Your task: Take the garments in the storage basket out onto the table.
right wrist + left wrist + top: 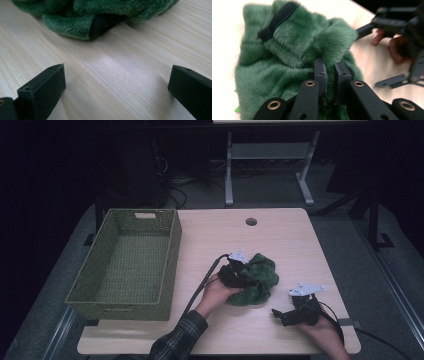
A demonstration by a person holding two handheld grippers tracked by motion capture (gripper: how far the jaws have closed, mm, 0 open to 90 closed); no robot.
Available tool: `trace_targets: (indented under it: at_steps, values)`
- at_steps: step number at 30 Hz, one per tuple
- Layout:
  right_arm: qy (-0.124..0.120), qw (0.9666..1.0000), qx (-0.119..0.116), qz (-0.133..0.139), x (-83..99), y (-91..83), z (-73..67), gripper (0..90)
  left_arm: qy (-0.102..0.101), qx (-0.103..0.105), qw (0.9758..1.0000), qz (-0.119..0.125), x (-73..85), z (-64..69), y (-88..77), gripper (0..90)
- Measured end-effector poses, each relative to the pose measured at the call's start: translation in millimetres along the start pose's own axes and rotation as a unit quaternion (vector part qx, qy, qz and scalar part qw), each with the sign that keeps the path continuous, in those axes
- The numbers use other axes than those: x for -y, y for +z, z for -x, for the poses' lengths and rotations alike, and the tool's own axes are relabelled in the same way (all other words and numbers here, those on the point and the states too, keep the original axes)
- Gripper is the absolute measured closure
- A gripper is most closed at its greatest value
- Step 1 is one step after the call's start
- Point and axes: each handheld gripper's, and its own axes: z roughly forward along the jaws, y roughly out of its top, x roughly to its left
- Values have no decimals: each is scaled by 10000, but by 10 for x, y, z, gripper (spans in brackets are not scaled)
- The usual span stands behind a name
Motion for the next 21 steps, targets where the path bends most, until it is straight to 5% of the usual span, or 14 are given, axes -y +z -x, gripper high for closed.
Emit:
trace_targets:
  at_steps: [10, 15, 21]
  values:
    - [-3, 10000, 0, 3, 0, 0, 0, 9, 3, -57, 10000, -43, 55, -24, 65, 819]
    - [0, 10000, 0, 0, 0, 0, 0, 9, 225, -59, 9997, -25, -5, 23, -44, 623]
    - [10, 10000, -4, 3, 0, 0, -1, 9, 484, -172, 9986, 132, -88, 140, -266, 548]
